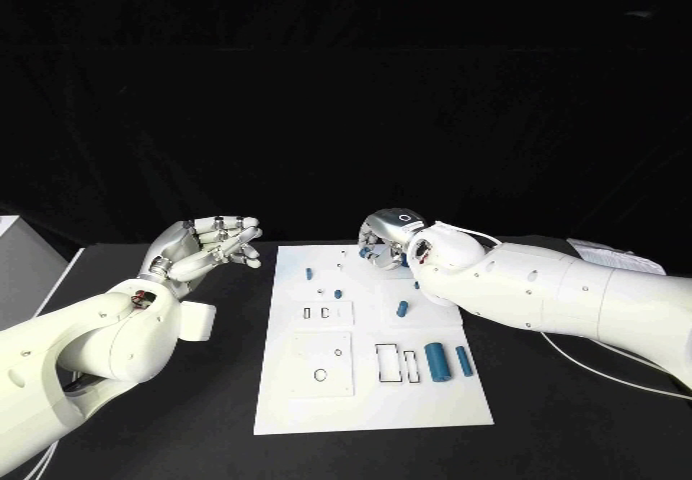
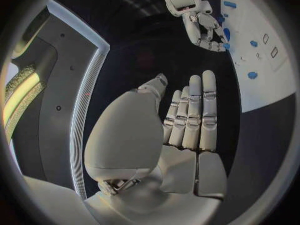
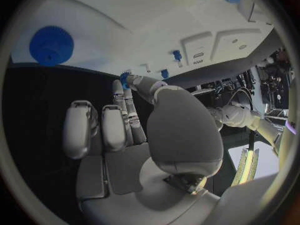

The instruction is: Assemble the parts on the task board

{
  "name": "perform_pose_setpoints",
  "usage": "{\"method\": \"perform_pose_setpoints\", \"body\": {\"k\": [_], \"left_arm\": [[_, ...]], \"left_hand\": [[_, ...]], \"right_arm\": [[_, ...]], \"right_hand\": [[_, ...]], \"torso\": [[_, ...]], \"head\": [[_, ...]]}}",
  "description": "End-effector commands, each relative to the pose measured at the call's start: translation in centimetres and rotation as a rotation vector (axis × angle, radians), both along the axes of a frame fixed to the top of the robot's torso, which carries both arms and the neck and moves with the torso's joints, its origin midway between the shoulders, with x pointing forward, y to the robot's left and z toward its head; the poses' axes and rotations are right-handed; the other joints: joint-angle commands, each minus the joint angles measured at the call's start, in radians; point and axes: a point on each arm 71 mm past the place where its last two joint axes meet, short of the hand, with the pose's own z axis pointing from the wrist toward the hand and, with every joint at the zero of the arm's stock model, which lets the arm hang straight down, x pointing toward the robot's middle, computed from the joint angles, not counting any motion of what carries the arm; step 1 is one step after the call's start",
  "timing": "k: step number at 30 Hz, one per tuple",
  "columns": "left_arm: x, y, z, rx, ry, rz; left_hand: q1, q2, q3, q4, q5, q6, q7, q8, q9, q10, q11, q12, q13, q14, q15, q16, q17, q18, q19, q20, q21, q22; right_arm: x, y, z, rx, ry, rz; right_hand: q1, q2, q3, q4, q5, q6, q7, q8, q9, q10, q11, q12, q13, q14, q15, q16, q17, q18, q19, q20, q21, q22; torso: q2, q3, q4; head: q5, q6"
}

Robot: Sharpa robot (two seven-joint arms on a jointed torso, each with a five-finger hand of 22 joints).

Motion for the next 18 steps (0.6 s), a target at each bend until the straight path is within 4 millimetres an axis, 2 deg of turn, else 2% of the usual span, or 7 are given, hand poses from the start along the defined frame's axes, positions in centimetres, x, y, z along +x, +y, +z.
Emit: {"method": "perform_pose_setpoints", "body": {"k": [1,8,15,18], "left_arm": [[0.0,-0.3,0.1,-0.012,-0.01,-0.018],[0.1,-0.6,0.0,-0.016,-0.009,-0.024],[0.1,-0.7,0.1,-0.018,-0.009,-0.027],[0.1,-0.7,0.1,-0.018,-0.01,-0.027]], "left_hand": [[-0.004,0.006,0.003,0.0,0.002,0.007,0.002,-0.003,-0.002,-0.007,0.0,-0.003,0.001,-0.007,0.001,0.003,0.001,0.008,-0.005,0.002,0.003,0.001],[-0.005,0.006,0.003,0.0,0.002,0.007,0.002,-0.003,-0.002,-0.007,0.0,-0.003,0.001,-0.008,0.002,0.004,0.002,0.008,-0.006,0.002,0.005,0.002],[-0.005,0.006,0.003,0.0,0.002,0.007,0.002,-0.003,-0.002,-0.007,0.0,-0.003,0.001,-0.008,0.002,0.004,0.002,0.008,-0.006,0.002,0.005,0.002],[-0.005,0.006,0.003,0.0,0.002,0.007,0.002,-0.003,-0.002,-0.007,0.0,-0.003,0.001,-0.008,0.002,0.004,0.002,0.008,-0.006,0.002,0.005,0.002]], "right_arm": [[0.3,0.4,0.3,0.012,-0.043,-0.011],[1.0,2.2,0.3,0.006,-0.046,-0.003],[1.6,2.3,0.1,-0.004,-0.028,-0.026],[1.7,2.3,0.0,-0.01,-0.022,-0.028]], "right_hand": [[0.006,-0.004,0.006,-0.003,0.003,0.003,0.001,0.005,0.001,0.006,0.001,0.0,0.0,0.015,-0.006,0.005,0.001,-0.017,0.006,0.001,0.005,0.001],[0.005,-0.006,0.007,-0.004,0.003,0.0,0.002,0.003,0.002,0.004,0.002,-0.001,-0.001,0.015,-0.005,0.007,0.002,-0.018,0.007,0.001,0.007,0.003],[0.003,-0.006,0.009,-0.004,0.001,-0.003,0.004,0.002,0.003,0.001,0.003,-0.002,-0.002,0.016,-0.004,0.007,0.001,-0.017,0.006,0.002,0.007,0.003],[0.003,-0.007,0.009,-0.004,0.0,-0.004,0.004,0.002,0.003,0.0,0.004,-0.002,-0.002,0.016,-0.004,0.008,0.002,-0.018,0.006,0.002,0.007,0.003]], "torso": [[0.002,-0.0017,0.004],[0.006,-0.008,0.0112],[0.009,-0.0139,0.0165],[0.009,-0.0125,0.016]], "head": [[-0.005,0.0],[-0.012,-0.002],[-0.016,-0.004],[-0.013,-0.006]]}}
